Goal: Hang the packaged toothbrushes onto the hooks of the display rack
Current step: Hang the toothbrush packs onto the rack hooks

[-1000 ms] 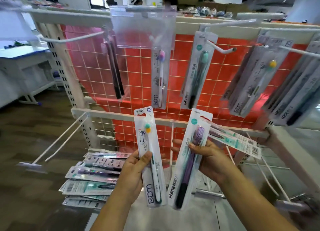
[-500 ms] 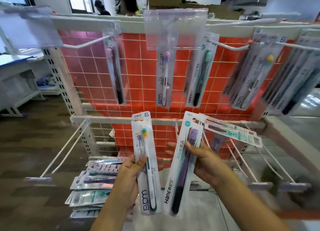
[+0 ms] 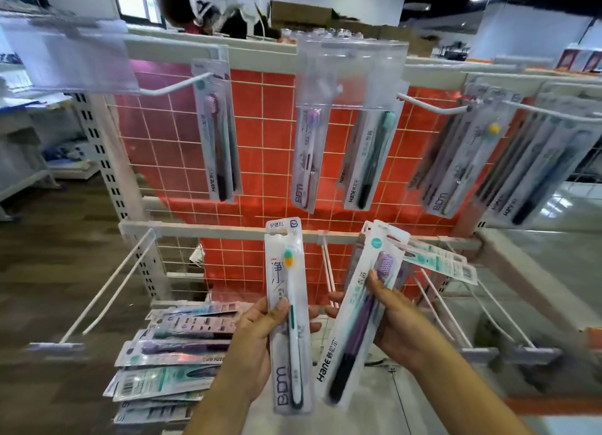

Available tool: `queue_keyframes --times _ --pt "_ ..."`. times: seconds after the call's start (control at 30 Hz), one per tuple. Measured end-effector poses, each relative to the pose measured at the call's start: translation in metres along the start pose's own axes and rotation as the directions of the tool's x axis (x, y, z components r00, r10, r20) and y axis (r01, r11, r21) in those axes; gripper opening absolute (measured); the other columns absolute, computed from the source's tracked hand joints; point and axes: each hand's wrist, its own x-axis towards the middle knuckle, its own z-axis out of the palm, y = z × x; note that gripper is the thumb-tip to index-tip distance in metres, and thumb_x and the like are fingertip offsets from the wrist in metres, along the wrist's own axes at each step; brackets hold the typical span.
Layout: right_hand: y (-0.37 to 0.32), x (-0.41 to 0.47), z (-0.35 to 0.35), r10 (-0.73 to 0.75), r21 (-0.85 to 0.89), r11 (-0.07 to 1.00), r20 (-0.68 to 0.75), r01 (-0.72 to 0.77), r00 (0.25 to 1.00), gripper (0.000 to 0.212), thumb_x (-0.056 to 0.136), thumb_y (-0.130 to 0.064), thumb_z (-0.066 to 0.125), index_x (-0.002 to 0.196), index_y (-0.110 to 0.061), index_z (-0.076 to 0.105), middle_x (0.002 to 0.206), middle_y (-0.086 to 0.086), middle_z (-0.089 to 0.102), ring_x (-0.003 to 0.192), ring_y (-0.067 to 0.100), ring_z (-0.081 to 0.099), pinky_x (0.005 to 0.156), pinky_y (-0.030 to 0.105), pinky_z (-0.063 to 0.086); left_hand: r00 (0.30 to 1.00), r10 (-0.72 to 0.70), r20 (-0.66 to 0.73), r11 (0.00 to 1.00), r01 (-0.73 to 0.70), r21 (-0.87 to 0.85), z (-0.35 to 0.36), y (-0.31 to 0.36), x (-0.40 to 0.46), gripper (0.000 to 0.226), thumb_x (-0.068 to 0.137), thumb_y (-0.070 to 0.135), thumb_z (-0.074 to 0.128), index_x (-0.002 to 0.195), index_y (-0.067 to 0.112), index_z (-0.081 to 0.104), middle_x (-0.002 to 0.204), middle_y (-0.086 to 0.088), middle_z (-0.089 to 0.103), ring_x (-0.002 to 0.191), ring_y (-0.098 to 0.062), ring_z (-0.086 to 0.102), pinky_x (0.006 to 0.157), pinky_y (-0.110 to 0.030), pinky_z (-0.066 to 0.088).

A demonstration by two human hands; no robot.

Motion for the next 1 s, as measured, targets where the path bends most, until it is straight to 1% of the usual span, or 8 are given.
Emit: queue_keyframes --times 0.13,0.27,0.37,0.53,0.63,0.73,0.87,1.0 --pt "0.003 -0.003 0.002 0.032 -0.020 0.999 -0.030 -0.033 0.999 0.050 0.079 -0.035 0.058 0.119 -0.007 0.057 0.099 0.024 0.069 0.086 0.035 0.069 0.067 0.042 0.058 1.000 -0.028 -0.008 1.000 0.028 -0.002 -0.004 -0.004 0.000 0.019 0.081 0.002 0.053 0.097 0.000 0.063 0.071 -0.018 0.071 0.058 -0.024 0.068 0.052 -0.035 0.058" --pt "-0.001 -0.009 0.002 0.066 -0.035 0.997 -0.041 -0.068 0.997 0.036 0.084 -0.021 0.061 0.115 -0.003 0.060 0.098 0.023 0.069 0.082 0.032 0.069 0.071 0.041 0.059 0.998 -0.056 -0.020 0.998 0.056 -0.002 -0.007 -0.009 0.005 0.033 0.050 0.014 0.077 0.081 0.005 0.074 0.078 -0.019 0.071 0.062 -0.026 0.069 0.052 -0.035 0.058" --pt "-0.004 -0.011 -0.004 0.056 -0.031 0.998 -0.062 -0.058 0.997 0.033 0.086 0.001 0.050 0.118 0.002 0.056 0.099 0.022 0.069 0.083 0.031 0.069 0.067 0.038 0.058 0.996 -0.081 0.027 0.996 0.080 0.028 0.001 -0.011 0.005 0.057 0.028 0.021 0.094 0.079 0.005 0.075 0.077 -0.021 0.071 0.061 -0.028 0.069 0.052 -0.037 0.057" --pt "-0.010 -0.023 -0.021 0.031 -0.028 0.999 -0.035 -0.032 0.999 0.034 0.083 0.009 0.038 0.112 0.005 0.056 0.096 0.024 0.068 0.090 0.036 0.067 0.074 0.040 0.058 0.996 -0.089 0.019 0.994 0.087 0.067 0.015 -0.021 0.002 0.029 0.073 0.008 0.057 0.100 0.002 0.063 0.082 -0.022 0.071 0.064 -0.028 0.069 0.056 -0.042 0.059" --pt "-0.014 -0.033 -0.037 0.029 -0.016 0.999 -0.032 -0.030 0.999 0.037 0.083 0.008 0.038 0.116 0.006 0.054 0.105 0.028 0.064 0.102 0.042 0.062 0.078 0.042 0.057 0.997 -0.078 0.012 0.994 0.077 0.072 0.028 -0.032 -0.001 0.034 0.075 0.008 0.055 0.107 -0.001 0.060 0.081 -0.020 0.070 0.063 -0.027 0.068 0.056 -0.040 0.059" --pt "-0.022 -0.050 -0.059 -0.002 0.021 1.000 -0.030 0.003 1.000 0.040 0.075 0.007 0.046 0.114 0.003 0.054 0.096 0.023 0.065 0.106 0.046 0.058 0.072 0.040 0.058 0.997 -0.076 0.018 0.993 0.075 0.087 0.050 -0.050 -0.006 0.034 0.078 0.007 0.053 0.109 -0.005 0.058 0.073 -0.017 0.069 0.057 -0.024 0.067 0.050 -0.036 0.057" --pt "-0.034 -0.084 -0.098 -0.004 0.046 0.999 -0.005 0.004 1.000 0.040 0.076 0.012 0.040 0.112 0.002 0.054 0.088 0.022 0.069 0.079 0.036 0.069 0.061 0.037 0.059 0.996 -0.088 0.027 0.991 0.084 0.100 0.083 -0.084 -0.019 0.034 0.073 0.009 0.056 0.106 0.001 0.061 0.078 -0.016 0.071 0.064 -0.025 0.069 0.061 -0.044 0.059" --pt "-0.037 -0.117 -0.145 0.004 0.105 0.994 0.014 -0.005 1.000 0.040 0.064 0.015 0.042 0.099 0.004 0.058 0.082 0.021 0.069 0.075 0.035 0.070 0.058 0.036 0.058 0.994 -0.106 -0.005 0.994 0.106 0.027 0.113 -0.127 -0.042 0.027 0.076 0.004 0.053 0.100 0.002 0.064 0.079 -0.017 0.071 0.065 -0.025 0.070 0.058 -0.037 0.059"
